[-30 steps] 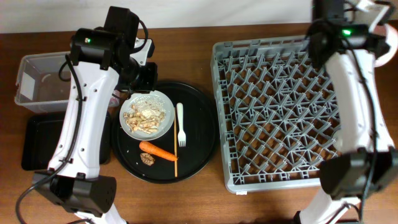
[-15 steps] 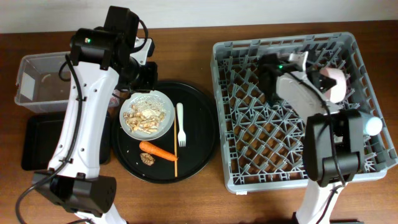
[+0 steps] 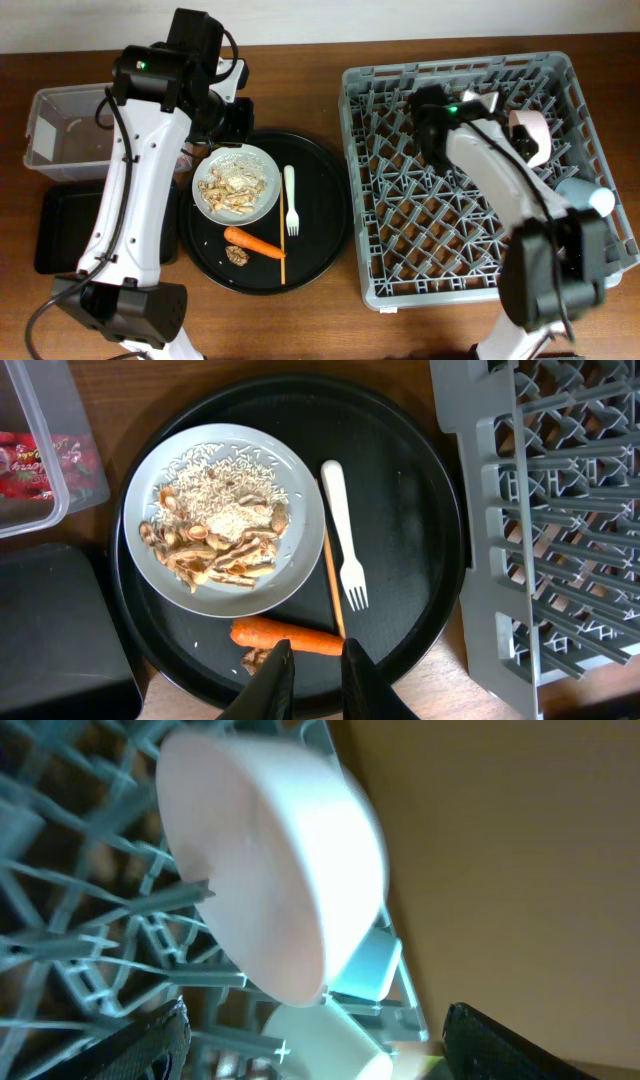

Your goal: Sort waste into correct bins and load items into the dishwasher rack

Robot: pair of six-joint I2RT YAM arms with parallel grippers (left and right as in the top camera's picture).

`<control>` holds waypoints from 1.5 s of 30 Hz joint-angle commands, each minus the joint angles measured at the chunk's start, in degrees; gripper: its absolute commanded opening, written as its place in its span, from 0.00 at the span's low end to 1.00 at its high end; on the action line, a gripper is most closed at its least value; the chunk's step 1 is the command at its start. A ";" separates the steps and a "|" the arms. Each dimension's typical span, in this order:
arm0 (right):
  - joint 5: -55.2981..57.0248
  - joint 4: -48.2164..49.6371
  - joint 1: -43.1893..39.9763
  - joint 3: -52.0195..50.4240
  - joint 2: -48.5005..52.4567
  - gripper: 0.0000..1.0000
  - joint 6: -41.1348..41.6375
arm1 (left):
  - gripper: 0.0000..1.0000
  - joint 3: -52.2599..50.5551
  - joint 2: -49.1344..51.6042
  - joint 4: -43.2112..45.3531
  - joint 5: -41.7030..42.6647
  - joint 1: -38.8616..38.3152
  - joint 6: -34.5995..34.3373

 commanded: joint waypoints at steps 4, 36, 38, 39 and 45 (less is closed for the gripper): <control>-19.67 0.09 -11.17 6.64 -15.06 0.84 1.44 | 0.17 0.20 -1.07 0.02 -0.24 -0.11 0.72; -40.35 5.35 -21.14 7.48 -11.80 0.87 -10.29 | 0.17 0.20 -1.07 -2.60 -0.24 -0.11 0.72; -40.54 5.27 -21.14 7.45 -11.78 0.89 -10.32 | 0.17 0.20 -1.07 -2.60 -0.24 -0.11 0.72; -41.03 5.14 -21.14 7.45 -11.78 0.89 -10.32 | 0.17 0.17 -1.07 -2.60 -0.24 -0.11 0.72; -55.54 1.66 -21.00 7.39 -10.43 0.59 -13.92 | 0.17 0.17 -1.07 -3.06 -0.24 -0.11 0.72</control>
